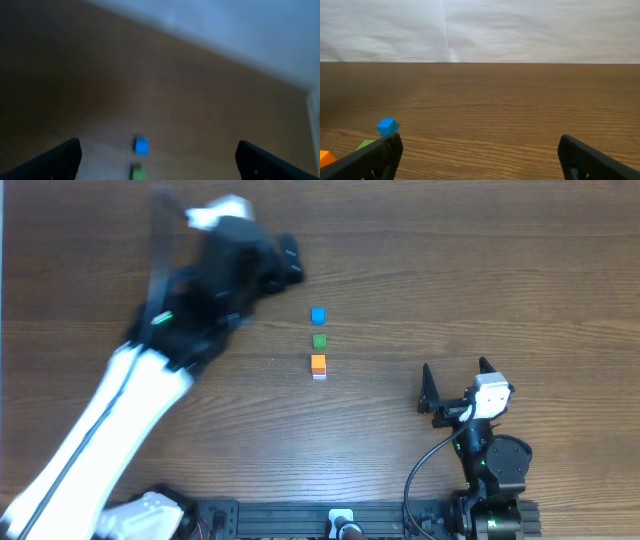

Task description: Stack Cubes

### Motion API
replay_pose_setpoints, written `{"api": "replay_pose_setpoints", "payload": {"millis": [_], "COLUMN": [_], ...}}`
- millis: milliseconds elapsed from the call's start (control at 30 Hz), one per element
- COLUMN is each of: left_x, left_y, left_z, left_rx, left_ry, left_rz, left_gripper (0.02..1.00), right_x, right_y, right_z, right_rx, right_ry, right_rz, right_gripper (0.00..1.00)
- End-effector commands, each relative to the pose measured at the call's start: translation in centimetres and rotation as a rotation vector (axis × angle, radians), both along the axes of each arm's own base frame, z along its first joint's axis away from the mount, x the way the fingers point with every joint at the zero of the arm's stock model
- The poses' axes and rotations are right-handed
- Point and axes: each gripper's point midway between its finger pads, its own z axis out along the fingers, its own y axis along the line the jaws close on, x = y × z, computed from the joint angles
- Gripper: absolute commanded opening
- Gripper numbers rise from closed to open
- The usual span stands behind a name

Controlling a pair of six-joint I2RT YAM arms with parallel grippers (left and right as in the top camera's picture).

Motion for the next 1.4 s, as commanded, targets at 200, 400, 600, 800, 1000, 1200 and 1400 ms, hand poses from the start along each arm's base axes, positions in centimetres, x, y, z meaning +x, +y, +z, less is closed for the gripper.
{"api": "replay_pose_setpoints", "payload": {"millis": [200,400,600,800,1000,1200,1400], "left_x": [-5.5,-9.2,-11.8,-12.9,-13.0,-13.1,-13.3], "left_y": [10.4,13.3,14.7,14.5,14.4,14.2,14.2], "left_z": [10.8,10.5,4.1,-2.6,-7.6,-10.0,-11.5], "left_rx": [0.089,0.129,0.154,0.240,0.281,0.288,0.291], "left_ry": [-0.371,-0.585,-0.603,-0.573,-0.561,-0.603,-0.631], "left_rz": [0.109,0.059,0.070,0.030,0.007,0.001,0.003], "left_gripper": [0.996,0.996,0.989,0.987,0.952,0.993,0.996], "right_x": [0.0,0.0,0.0,0.0,0.0,0.0,0.0], "right_y": [-0.1,-0.1,-0.1,-0.1,-0.1,-0.1,-0.1], "right_z": [-0.2,-0.2,-0.2,-0.2,-0.2,-0.2,-0.2], "right_rx": [-0.004,-0.004,-0.004,-0.004,-0.004,-0.004,-0.004], "right_ry": [0.004,0.004,0.004,0.004,0.004,0.004,0.004], "right_rz": [-0.007,-0.007,-0.007,-0.007,-0.007,-0.007,-0.007], "right_gripper": [0.991,0.989,0.993,0.991,0.991,0.991,0.993]}}
